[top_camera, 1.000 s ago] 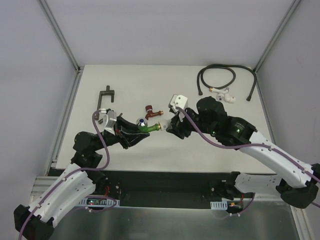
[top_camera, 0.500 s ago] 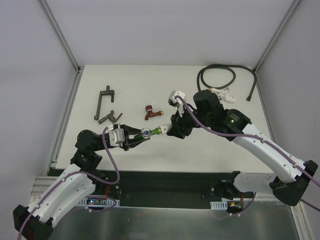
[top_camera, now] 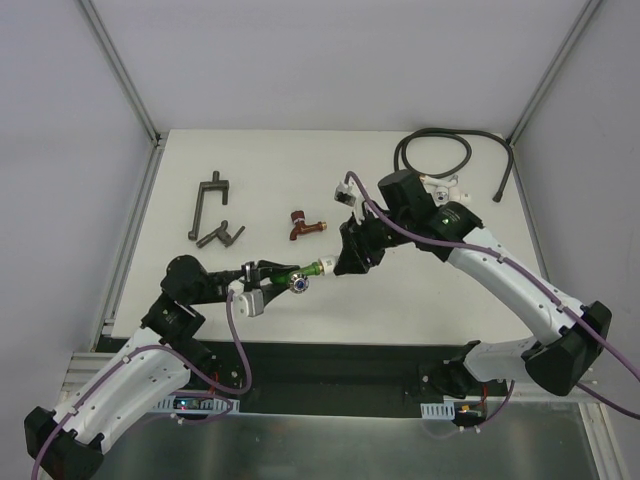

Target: Install the water faucets

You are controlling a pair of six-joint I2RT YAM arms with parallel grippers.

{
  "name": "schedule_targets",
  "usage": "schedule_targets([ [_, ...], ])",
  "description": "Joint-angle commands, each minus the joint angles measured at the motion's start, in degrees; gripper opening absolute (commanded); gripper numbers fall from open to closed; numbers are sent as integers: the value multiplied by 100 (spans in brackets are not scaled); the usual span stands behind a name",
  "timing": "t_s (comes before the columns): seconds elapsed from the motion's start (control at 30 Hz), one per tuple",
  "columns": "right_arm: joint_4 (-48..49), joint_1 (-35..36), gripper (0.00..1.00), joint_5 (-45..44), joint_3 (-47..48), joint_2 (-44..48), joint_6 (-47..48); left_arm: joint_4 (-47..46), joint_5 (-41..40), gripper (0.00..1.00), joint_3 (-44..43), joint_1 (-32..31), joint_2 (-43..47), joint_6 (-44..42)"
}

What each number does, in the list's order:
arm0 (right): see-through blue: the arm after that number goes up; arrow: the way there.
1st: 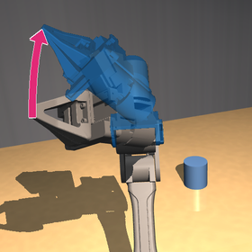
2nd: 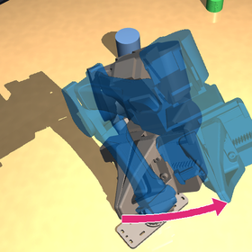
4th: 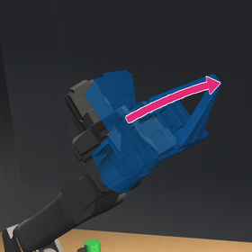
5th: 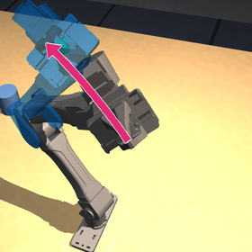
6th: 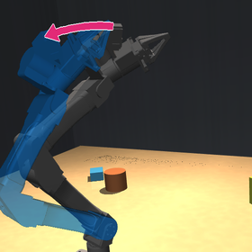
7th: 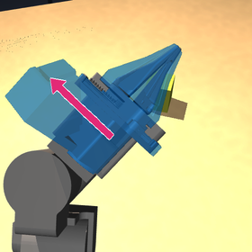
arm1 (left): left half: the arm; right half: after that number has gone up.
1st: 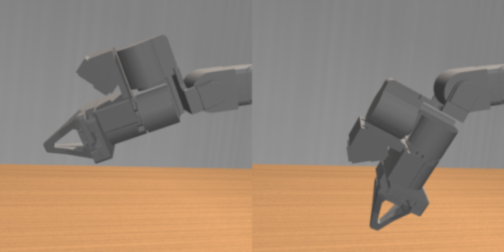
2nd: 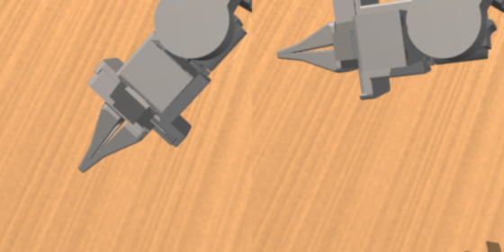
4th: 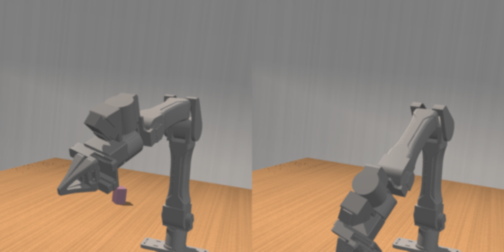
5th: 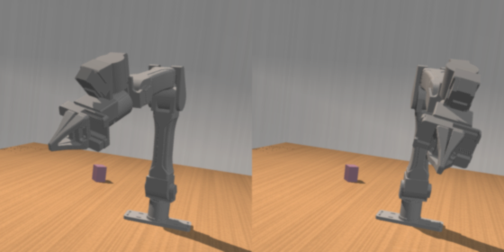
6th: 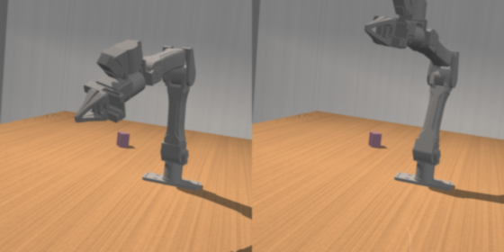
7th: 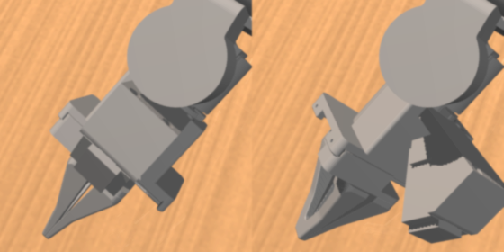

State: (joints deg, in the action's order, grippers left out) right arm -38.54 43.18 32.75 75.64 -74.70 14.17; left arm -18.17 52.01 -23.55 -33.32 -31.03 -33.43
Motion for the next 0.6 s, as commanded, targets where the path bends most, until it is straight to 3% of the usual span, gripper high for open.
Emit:
schedule_targets([
  [0.0,945,-169,2,267,487,-80,-284,508,864,0,-18,-245,-70,-437],
  [0.1,1137,-205,21,223,426,-28,-275,316,592,0,17,-245,-184,-147],
  [0.13,1191,-213,32,197,365,-1,-266,210,539,0,61,-236,-211,71],
  [0.27,1349,-222,53,-49,250,200,-196,-563,232,0,377,-245,-290,688],
  [0.57,2034,-354,87,-656,-373,930,190,-2172,-1244,0,940,-227,-351,2822],
])
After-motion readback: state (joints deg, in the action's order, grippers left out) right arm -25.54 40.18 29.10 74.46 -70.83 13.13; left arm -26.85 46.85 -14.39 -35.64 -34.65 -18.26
